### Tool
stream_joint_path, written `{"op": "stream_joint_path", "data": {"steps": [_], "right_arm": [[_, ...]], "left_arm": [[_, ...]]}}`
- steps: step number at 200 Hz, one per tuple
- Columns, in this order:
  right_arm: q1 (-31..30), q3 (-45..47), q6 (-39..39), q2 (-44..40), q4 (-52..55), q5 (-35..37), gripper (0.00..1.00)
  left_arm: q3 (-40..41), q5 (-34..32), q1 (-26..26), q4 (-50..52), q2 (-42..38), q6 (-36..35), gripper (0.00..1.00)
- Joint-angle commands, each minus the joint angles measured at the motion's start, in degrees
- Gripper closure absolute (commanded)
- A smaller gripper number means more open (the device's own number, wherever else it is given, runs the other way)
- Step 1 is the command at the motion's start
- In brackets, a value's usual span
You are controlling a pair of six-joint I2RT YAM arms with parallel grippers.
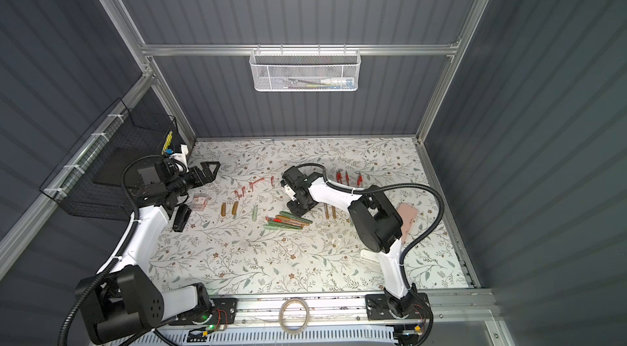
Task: Remove pen caps from pens
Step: Pick up the pen from the center of the table.
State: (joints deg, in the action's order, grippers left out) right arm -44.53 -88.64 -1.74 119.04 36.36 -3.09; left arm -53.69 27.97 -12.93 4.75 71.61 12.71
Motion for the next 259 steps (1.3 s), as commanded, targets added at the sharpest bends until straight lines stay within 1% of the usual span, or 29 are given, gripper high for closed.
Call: {"op": "stream_joint_path", "data": {"steps": [1, 27, 56, 81, 125, 143, 173, 194, 233, 259], "right_arm": [[-0.73, -0.60, 1.16, 0.62, 0.00, 0.20, 0.63], [-0.82, -1.96, 1.04, 2.31, 1.26, -0.06, 0.64], [-0.82, -0.55, 1.71, 2.14, -0.49, -0.17, 0.64], [-0.82, -2.04, 1.83, 3.56, 1.23, -0.45, 0.65], [-0.82, -1.31, 1.78, 1.47, 1.12, -1.54, 0.64], [-0.82, 0.09, 1.80, -0.19, -0.53, -2.27, 0.64], [-0.82, -0.15, 1.74, 1.27, 0.72, -1.77, 0.64], [-0.75, 2.24, 1.72, 0.66, -1.86, -1.54, 0.64], [0.58, 1.97, 1.71, 2.86, -1.72, -0.06, 0.71], [1.35, 2.61, 2.26, 3.69, -2.82, 0.74, 0.80]], "left_arm": [[0.98, 0.61, -0.68, -0.84, -0.22, 0.55, 0.00], [0.90, 0.77, -0.86, -0.47, -0.42, 0.73, 0.00], [1.44, 0.75, -1.13, -1.36, -0.31, 1.05, 0.00], [1.09, 0.84, -1.22, -0.74, -0.34, 1.18, 0.00], [1.27, 0.75, -1.47, -0.91, -0.43, 1.12, 0.00], [1.42, 0.80, -1.57, -1.34, -0.16, 1.29, 0.00], [1.67, 0.86, -1.66, -1.38, -0.46, 1.44, 0.00], [1.68, 0.79, -1.75, -1.55, -0.40, 1.44, 0.00], [1.50, 0.92, -2.08, -1.30, -0.25, 1.84, 0.00], [2.10, 0.93, -2.10, -2.03, -0.55, 1.88, 0.00]]}}
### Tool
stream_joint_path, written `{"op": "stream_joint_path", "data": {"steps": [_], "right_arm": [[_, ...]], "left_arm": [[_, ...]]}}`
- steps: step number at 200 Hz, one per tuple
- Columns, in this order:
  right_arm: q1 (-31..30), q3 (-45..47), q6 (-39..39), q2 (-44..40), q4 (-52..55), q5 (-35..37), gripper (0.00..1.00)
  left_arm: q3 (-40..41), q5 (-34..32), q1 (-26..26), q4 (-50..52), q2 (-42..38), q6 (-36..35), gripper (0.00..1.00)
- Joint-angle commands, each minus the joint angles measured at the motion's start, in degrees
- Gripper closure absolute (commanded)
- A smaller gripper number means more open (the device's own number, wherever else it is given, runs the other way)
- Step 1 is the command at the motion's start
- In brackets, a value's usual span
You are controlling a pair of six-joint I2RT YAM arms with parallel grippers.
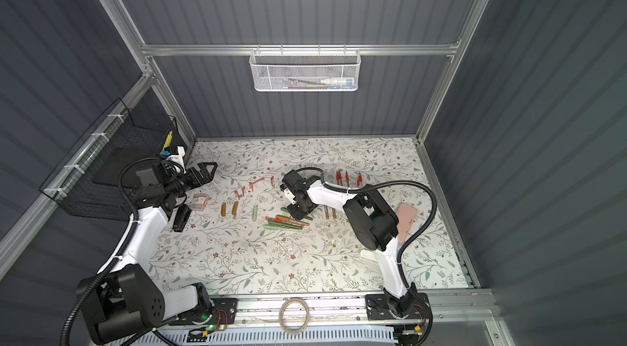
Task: Remove pen caps from pens
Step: Pick up the pen from the center of the table, then open the pen cap on the pen.
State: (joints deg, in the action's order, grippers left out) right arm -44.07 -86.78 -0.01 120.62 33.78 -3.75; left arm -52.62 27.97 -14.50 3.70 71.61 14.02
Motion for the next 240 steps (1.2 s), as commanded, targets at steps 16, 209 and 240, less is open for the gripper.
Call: {"op": "stream_joint_path", "data": {"steps": [16, 209, 240], "right_arm": [[0.93, 0.62, 1.27, 2.31, -0.56, 2.78, 0.84], [-3.38, 6.64, -24.81, -20.05, -14.10, 4.61, 1.00], [-5.30, 6.80, -27.03, -19.59, -16.04, 5.33, 1.00]], "left_arm": [[0.55, 1.06, -0.70, -0.31, -0.43, 0.57, 0.00], [5.15, 21.04, 14.88, -21.55, 7.93, 17.01, 0.07], [6.72, 20.64, 19.54, -23.40, 10.10, 16.97, 0.09]]}}
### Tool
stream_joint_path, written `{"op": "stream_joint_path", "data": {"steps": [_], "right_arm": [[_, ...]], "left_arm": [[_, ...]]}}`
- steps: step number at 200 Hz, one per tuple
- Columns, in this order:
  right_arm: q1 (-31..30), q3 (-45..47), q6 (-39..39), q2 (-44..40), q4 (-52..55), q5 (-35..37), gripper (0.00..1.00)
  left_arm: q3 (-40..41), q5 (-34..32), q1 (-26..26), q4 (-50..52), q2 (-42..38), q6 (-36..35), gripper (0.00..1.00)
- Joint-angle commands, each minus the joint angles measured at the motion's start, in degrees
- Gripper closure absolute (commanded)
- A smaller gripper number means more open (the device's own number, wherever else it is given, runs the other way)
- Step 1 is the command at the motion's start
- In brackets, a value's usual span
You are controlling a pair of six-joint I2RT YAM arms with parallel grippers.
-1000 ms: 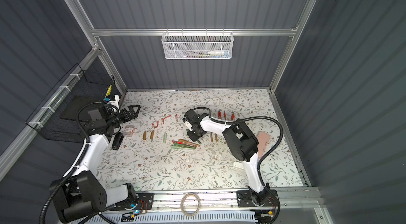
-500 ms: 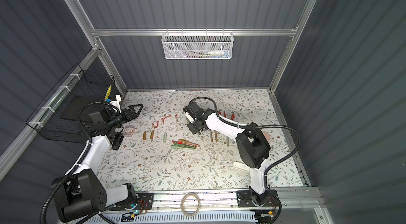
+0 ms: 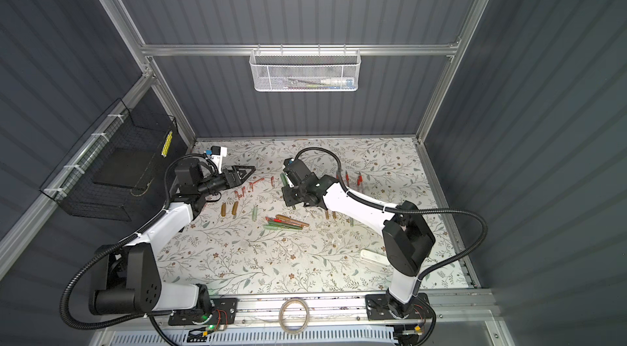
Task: Remove pen caps from pens
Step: Open the pen cap on the pen.
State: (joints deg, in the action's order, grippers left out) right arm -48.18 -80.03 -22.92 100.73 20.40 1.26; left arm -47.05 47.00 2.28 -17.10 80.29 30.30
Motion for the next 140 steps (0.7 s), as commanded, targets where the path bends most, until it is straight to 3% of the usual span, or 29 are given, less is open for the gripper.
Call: {"op": "stream_joint_path", "data": {"steps": [1, 98, 140], "right_arm": [[-1.20, 0.05, -4.18, 0.28, -2.70, 0.32, 1.00], [-4.09, -4.13, -5.97, 4.78, -4.72, -2.80, 1.00], [-4.97, -5.12, -6.01, 5.70, -5.24, -3.23, 1.00]], "left_arm": [[1.11, 1.56, 2.91, -2.41, 1.48, 0.57, 0.10], [-1.19, -2.06, 9.93, -2.10, 6.56, 1.05, 0.35], [-2.26, -4.38, 9.93, 0.50, 6.02, -0.25, 0.53]]}}
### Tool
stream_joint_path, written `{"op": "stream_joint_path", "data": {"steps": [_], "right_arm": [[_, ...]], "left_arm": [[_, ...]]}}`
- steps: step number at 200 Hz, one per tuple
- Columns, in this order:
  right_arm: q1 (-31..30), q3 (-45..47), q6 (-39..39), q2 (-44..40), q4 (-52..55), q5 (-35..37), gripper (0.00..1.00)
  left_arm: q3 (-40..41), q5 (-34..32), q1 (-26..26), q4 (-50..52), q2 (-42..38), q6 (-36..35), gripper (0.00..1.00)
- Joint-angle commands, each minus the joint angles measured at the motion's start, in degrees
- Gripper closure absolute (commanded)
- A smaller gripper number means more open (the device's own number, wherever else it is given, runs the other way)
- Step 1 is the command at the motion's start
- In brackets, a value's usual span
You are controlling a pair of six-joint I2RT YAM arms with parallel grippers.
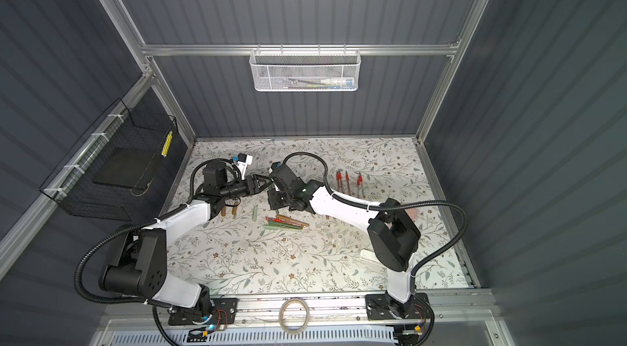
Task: Remove pen caps from pens
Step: Open the pen cap on the pen.
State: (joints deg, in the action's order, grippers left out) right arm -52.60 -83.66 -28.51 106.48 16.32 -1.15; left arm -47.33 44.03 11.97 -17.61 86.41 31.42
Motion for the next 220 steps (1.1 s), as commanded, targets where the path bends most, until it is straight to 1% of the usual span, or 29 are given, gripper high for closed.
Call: {"op": "stream_joint_path", "data": {"steps": [1, 22, 32, 47, 73, 81, 97, 104, 113, 126, 148, 170, 182, 196, 220], "right_arm": [[-0.57, -1.63, -0.46, 0.04, -1.17, -0.81, 1.00], [-0.89, -3.93, 0.07, 1.23, 1.39, -1.25, 1.00], [-1.08, -3.63, 0.04, 0.87, 0.70, -0.65, 1.00], [-1.10, -3.07, -0.17, 0.81, -0.79, -0.88, 1.00], [-1.10, -4.98, 0.28, 1.61, 1.52, -0.89, 1.00], [-1.10, -4.49, 0.17, 1.25, 0.72, -0.43, 1.00], [-1.10, -3.28, 0.03, 0.86, -1.25, -0.54, 1.00], [-1.10, -3.38, 0.00, 1.15, -1.15, -0.90, 0.95], [-1.09, -3.44, 0.01, 1.35, -0.74, -1.63, 0.88], [-1.10, -2.65, -0.49, 0.99, -1.19, -1.82, 0.84], [-0.95, 0.32, -1.34, 0.33, -5.04, -2.39, 0.83], [-0.84, -1.65, -0.61, 1.34, -2.66, -3.37, 0.81], [-0.76, -1.06, -0.83, 1.09, -3.90, -3.02, 0.78], [-0.67, -0.37, -1.12, 1.44, -5.44, -3.64, 0.77], [-0.48, -1.77, -1.14, 2.76, -3.78, -4.93, 0.74]], "left_arm": [[-1.93, -1.41, 0.25, 1.00, -0.06, -1.36, 0.54], [-2.14, -1.71, 0.25, 1.46, -0.21, -1.25, 0.64], [-2.11, -1.67, 0.26, 1.61, -0.37, -1.19, 0.67], [-1.59, -2.38, 0.27, 1.36, -0.57, -1.50, 0.74], [-1.73, -2.73, 0.16, 2.46, -1.22, -1.81, 0.77], [-1.66, -2.48, 0.19, 2.53, -1.42, -1.80, 0.81], [-1.09, -2.75, 0.16, 1.80, -1.63, -1.80, 0.94], [-1.17, -2.97, 0.19, 1.97, -1.67, -1.84, 0.97], [-1.57, -3.33, -0.13, 2.69, -1.85, -1.93, 0.99], [-2.09, -3.42, -0.77, 3.32, -2.09, -1.42, 1.00], [-1.59, -3.68, -1.24, 2.30, -2.21, -0.93, 1.00], [-1.93, -3.69, -1.33, 2.81, -2.12, -0.39, 1.00], [-2.14, -3.59, -1.32, 2.94, -2.14, -0.31, 1.00], [-1.73, -3.64, -1.29, 2.17, -2.21, -0.07, 1.00], [-2.20, -3.72, -1.58, 2.88, -2.31, 0.34, 1.00]]}}
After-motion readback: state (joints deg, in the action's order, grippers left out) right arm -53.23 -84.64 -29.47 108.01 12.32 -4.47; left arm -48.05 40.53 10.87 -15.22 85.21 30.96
